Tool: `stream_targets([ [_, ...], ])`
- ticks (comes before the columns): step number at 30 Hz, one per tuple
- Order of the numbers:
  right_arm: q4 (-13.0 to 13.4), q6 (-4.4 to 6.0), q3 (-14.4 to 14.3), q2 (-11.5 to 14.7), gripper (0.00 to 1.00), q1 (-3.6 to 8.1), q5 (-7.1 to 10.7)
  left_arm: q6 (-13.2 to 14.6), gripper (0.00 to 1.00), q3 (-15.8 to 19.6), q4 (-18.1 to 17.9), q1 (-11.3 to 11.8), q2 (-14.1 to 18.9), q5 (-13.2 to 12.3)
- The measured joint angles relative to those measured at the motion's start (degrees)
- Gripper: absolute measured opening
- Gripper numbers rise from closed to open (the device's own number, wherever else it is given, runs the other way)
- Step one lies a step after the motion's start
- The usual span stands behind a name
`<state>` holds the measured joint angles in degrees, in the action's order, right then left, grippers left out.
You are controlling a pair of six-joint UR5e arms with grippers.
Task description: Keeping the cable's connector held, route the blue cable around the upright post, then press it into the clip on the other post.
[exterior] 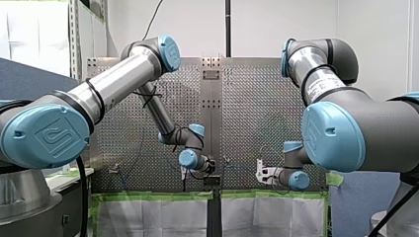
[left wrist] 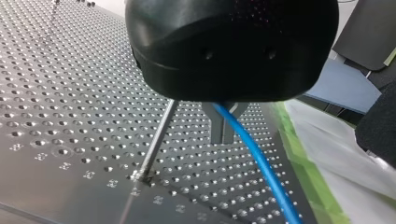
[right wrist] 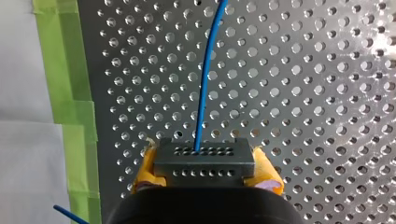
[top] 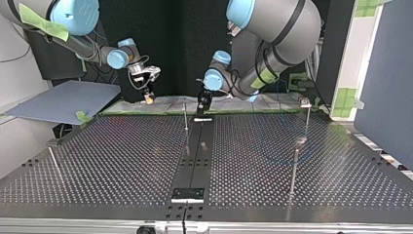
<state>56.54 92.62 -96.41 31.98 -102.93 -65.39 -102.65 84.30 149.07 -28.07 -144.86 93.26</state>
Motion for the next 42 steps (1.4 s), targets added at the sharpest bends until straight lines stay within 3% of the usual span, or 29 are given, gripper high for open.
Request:
stream_targets([
  [8,-1.1,-0.10,1.4,0.0,0.00,0.21,-0.07,0.2,0.02,-3.2,3.6,0.7,0.0,-0.1],
  [21,-2.8,-0.24,3.5,0.0,0.00,0.39,-0.08,1.3,0.02,-3.5,4.8,1.4,0.0,-0.3],
  [28,-3.0,-0.28,4.8,0.0,0.00,0.43,-0.07,0.8,0.02,-3.6,4.5,1.5,0.0,-3.1],
  [36,-5.0,-0.32,7.0,0.0,0.00,0.47,-0.10,-2.4,0.02,-3.6,3.9,2.2,0.0,-7.2],
  [42,-5.9,-0.30,7.8,0.0,0.00,0.64,-0.25,-5.8,0.02,-4.5,4.3,2.6,0.0,-7.1],
])
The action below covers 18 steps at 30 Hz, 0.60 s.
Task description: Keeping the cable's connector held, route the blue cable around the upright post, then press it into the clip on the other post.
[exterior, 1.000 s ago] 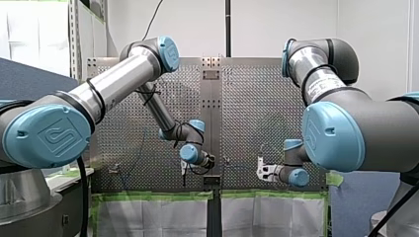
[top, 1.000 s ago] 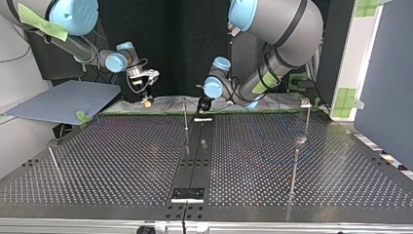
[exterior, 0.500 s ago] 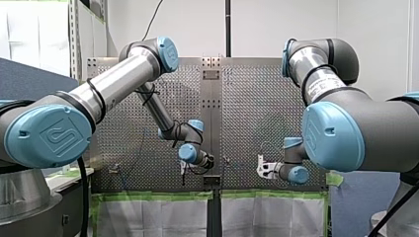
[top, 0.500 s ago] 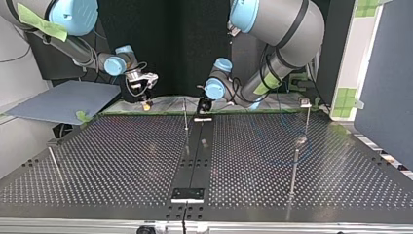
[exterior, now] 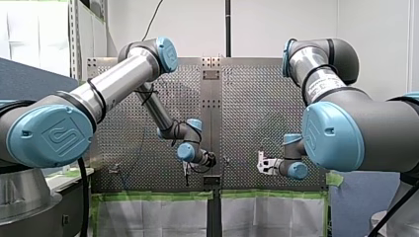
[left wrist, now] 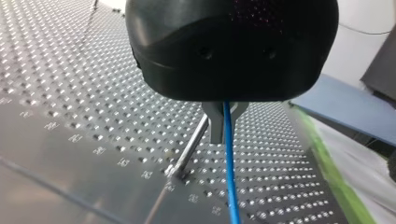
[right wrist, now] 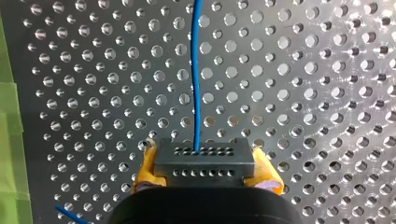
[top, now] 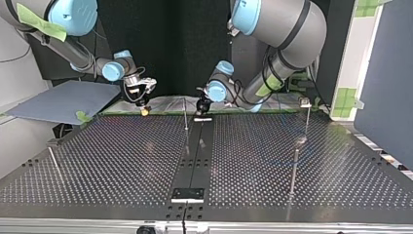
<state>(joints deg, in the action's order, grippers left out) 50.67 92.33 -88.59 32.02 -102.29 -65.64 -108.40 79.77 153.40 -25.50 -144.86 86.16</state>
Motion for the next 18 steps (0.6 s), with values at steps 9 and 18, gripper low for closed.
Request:
stream_targets([
  [9,-0.1,0.49,1.5,-0.1,0.00,0.14,0.04,-1.1,0.02,-2.0,1.5,0.1,0.0,4.0],
  [18,-0.3,0.92,3.8,-0.1,0.00,0.47,0.17,-0.6,0.02,-2.2,1.4,0.2,0.0,6.8],
])
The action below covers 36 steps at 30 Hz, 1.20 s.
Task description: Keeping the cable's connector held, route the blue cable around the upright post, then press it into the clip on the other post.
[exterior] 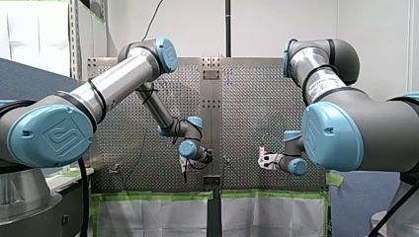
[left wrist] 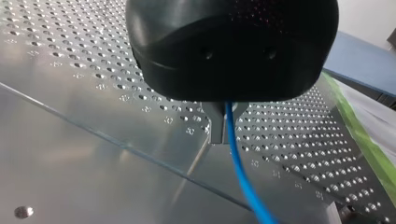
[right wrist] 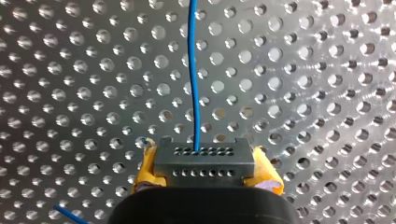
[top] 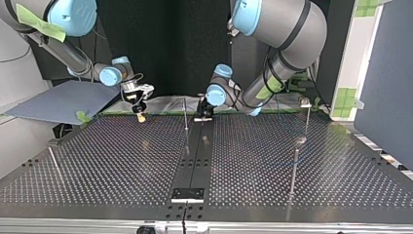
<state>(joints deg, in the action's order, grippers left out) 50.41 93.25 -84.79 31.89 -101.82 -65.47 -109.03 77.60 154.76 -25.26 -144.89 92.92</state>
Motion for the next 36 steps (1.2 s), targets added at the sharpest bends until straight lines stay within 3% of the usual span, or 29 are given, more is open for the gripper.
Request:
stream_targets([
  [16,-0.8,0.02,1.7,-0.1,0.00,0.36,-0.23,1.9,0.02,0.0,0.6,0.5,0.0,0.9],
  [28,-1.6,0.03,2.7,-0.2,0.00,0.42,-0.19,7.6,0.02,0.0,0.6,1.0,0.0,5.2],
  [29,-1.6,0.03,2.7,-0.2,0.00,0.42,-0.20,8.2,0.10,0.0,0.6,0.9,0.0,5.5],
  [30,-1.6,0.02,2.7,-0.2,0.00,0.42,-0.19,8.7,0.10,0.0,0.5,0.9,0.0,5.8],
  [31,-1.6,0.03,2.7,-0.2,0.00,0.42,-0.21,9.1,0.24,0.0,0.5,0.8,0.0,6.0],
  [32,-1.6,0.02,2.7,-0.3,0.00,0.43,-0.21,9.7,0.31,0.0,0.4,0.6,0.0,6.3],
  [36,-1.6,0.03,2.7,-0.3,0.00,0.43,-0.24,11.7,0.36,0.0,0.4,0.1,0.0,6.8],
])
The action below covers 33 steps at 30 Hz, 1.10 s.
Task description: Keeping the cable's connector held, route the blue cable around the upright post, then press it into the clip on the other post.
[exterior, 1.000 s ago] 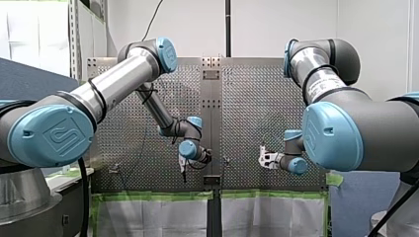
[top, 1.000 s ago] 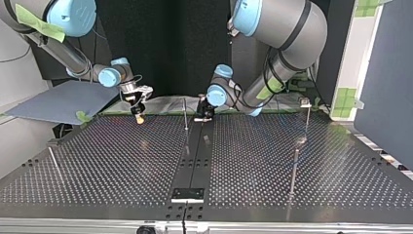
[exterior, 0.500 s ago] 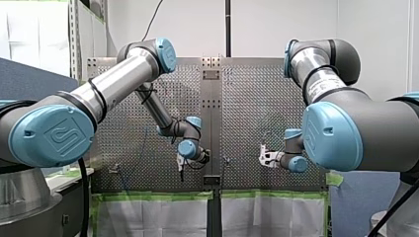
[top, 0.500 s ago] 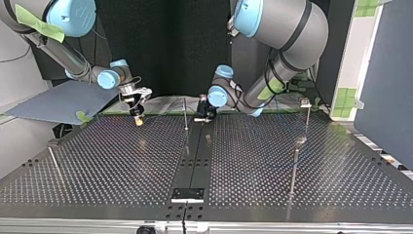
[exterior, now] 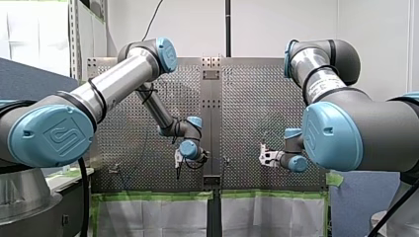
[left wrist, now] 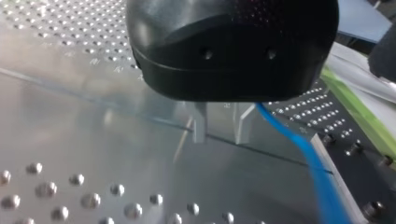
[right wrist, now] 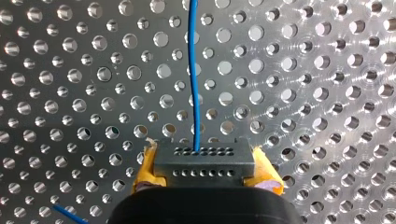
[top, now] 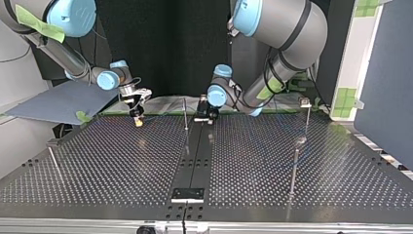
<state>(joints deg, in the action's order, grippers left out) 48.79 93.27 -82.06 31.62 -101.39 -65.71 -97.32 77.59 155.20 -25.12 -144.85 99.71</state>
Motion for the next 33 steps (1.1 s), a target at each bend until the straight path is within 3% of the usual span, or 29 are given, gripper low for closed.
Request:
stream_targets([
  [6,0.0,0.00,0.0,-0.1,0.00,-0.01,0.02,2.5,0.53,0.0,0.4,-0.4,0.0,-1.8],
  [8,0.0,0.00,0.0,-0.1,0.00,0.00,0.03,3.5,0.80,0.0,0.6,-0.4,0.0,-2.0],
  [9,0.0,0.00,0.0,-0.1,0.00,0.00,0.04,3.9,0.80,0.0,0.6,-0.5,0.0,-2.1],
  [10,0.0,0.00,0.0,-0.1,0.00,-0.01,0.04,4.4,0.98,0.0,0.6,-0.5,0.1,-2.1],
  [16,0.0,0.00,0.0,-0.1,0.00,-0.02,0.03,7.8,0.98,0.0,2.0,-0.8,0.2,-1.8],
  [26,-0.3,0.00,0.0,-0.1,0.00,0.12,0.03,13.6,0.98,0.1,7.5,-3.1,0.9,-1.8],
  [33,-0.9,0.00,0.0,-0.2,0.00,0.82,-0.04,13.2,0.98,2.6,11.3,-4.9,3.9,-2.8],
])
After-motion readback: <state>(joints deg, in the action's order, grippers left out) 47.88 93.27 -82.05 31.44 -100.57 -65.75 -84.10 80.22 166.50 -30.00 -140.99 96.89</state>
